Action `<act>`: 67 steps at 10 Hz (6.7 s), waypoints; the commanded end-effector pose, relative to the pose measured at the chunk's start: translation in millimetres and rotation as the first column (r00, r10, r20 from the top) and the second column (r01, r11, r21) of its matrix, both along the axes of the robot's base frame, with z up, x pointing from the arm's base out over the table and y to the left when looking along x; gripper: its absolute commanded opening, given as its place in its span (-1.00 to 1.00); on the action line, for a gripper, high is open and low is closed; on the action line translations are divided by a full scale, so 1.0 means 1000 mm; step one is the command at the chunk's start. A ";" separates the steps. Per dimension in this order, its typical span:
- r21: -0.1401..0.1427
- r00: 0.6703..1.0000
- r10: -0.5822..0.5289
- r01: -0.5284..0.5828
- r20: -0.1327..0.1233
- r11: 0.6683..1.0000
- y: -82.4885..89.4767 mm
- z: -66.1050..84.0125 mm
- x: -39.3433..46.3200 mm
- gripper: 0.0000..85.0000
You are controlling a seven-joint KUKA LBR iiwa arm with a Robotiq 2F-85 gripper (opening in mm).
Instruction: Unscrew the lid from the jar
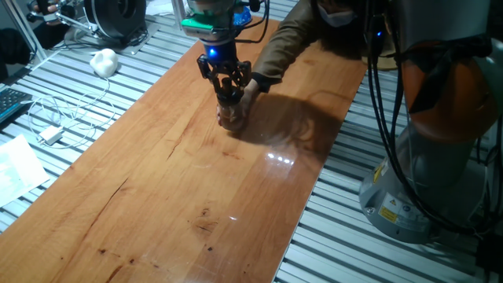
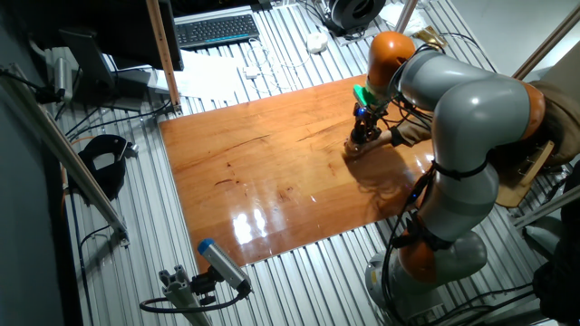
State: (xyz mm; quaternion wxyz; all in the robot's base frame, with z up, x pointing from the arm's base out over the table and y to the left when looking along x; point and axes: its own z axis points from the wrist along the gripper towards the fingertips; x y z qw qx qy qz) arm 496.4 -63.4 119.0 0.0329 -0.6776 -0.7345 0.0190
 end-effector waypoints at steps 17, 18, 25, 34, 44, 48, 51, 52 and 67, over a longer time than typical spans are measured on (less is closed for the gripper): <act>-0.006 0.898 0.439 -0.439 -0.021 0.899 0.001 0.001 -0.0007 -1.00; -0.003 0.883 0.469 -0.469 -0.021 0.883 0.001 0.001 -0.0008 -1.00; -0.009 0.706 0.708 -0.708 -0.039 0.706 0.003 0.002 -0.0008 -1.00; -0.026 0.471 0.877 -0.882 -0.091 0.471 0.008 0.007 -0.0011 -1.00; -0.012 0.265 0.959 -0.964 -0.101 0.265 0.019 0.023 -0.0029 -1.00; -0.033 0.300 0.945 -0.954 -0.128 0.298 0.026 0.028 -0.0043 -0.60; -0.053 0.327 0.935 -0.945 -0.140 0.323 0.029 0.029 -0.0046 -0.20; -0.053 0.333 0.932 -0.943 -0.140 0.329 0.030 0.030 -0.0047 -0.20; -0.031 0.386 0.919 -0.923 -0.078 0.385 0.039 0.062 0.0011 0.60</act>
